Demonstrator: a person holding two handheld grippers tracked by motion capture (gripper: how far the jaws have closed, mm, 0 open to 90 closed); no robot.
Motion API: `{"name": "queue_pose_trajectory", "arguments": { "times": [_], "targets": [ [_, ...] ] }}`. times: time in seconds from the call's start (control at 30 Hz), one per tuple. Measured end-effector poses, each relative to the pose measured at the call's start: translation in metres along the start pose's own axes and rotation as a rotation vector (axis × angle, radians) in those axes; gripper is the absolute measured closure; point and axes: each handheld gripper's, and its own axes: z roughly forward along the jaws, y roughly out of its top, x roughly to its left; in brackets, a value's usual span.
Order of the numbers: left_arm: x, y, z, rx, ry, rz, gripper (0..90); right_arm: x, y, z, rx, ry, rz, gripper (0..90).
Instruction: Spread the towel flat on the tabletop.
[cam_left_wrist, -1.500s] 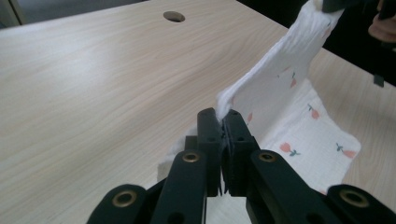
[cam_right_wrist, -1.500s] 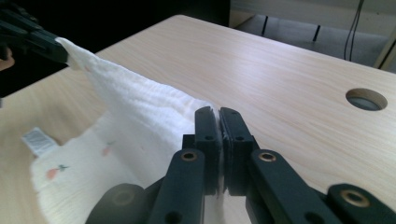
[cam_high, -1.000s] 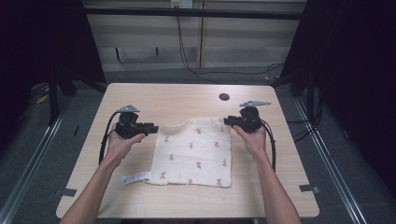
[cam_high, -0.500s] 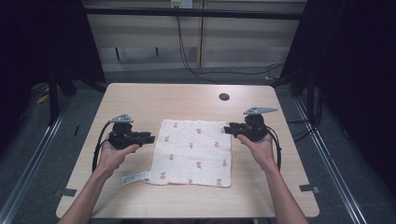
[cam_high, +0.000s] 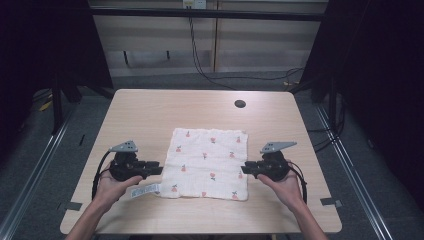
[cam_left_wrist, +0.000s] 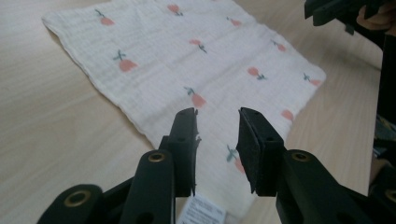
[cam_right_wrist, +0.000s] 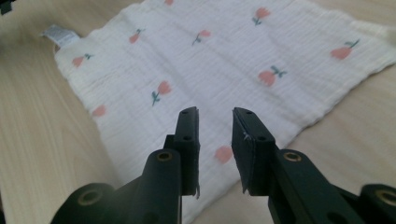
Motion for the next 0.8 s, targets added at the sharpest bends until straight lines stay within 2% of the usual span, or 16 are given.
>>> {"name": "queue_pose_trajectory", "arguments": {
  "times": [0.07,0.1,0.17,0.2,0.3,0.37,0.5,0.57,0.63,0.67,0.7,0.77,0.8],
  "targets": [
    [-0.004,-0.007,-0.002,0.016,0.003,0.003,67.1,0.009,-0.012,0.001,0.002,0.027,0.012,70.5],
    [-0.005,-0.011,-0.002,0.016,0.007,0.005,67.1,0.009,-0.012,0.001,0.002,0.027,0.012,70.5],
    [-0.005,-0.017,0.0,0.02,0.031,-0.006,65.1,0.015,-0.019,0.002,0.014,0.039,0.024,69.7],
    [-0.005,-0.019,0.004,0.034,0.031,-0.002,63.9,0.02,-0.026,0.001,0.012,0.051,0.04,69.6],
    [-0.005,-0.019,0.008,0.039,0.027,0.005,63.8,0.023,-0.033,0.002,0.004,0.058,0.047,69.6],
    [-0.005,-0.02,0.011,0.034,0.008,-0.01,64.2,0.024,-0.04,0.005,0.021,0.059,0.053,68.7],
    [-0.004,-0.021,0.023,0.071,0.004,0.015,63.4,0.025,-0.043,0.011,0.041,0.025,0.026,63.6],
    [-0.004,-0.021,0.029,0.102,0.004,0.019,57.8,0.026,-0.044,0.015,0.056,0.008,0.008,60.3],
    [-0.005,-0.022,0.033,0.113,-0.004,0.035,56.8,0.03,-0.045,0.02,0.077,-0.004,-0.017,59.1],
    [-0.006,-0.022,0.034,0.119,0.0,0.043,56.2,0.035,-0.046,0.023,0.082,-0.019,-0.067,57.6],
    [-0.007,-0.023,0.036,0.127,0.001,0.051,56.2,0.035,-0.046,0.023,0.082,-0.019,-0.067,57.6],
    [-0.009,-0.026,0.038,0.149,-0.002,0.07,55.4,0.039,-0.047,0.024,0.081,-0.048,-0.102,57.9],
    [-0.01,-0.027,0.039,0.15,-0.003,0.071,53.5,0.042,-0.048,0.024,0.086,-0.077,-0.114,64.1]
  ]
}}
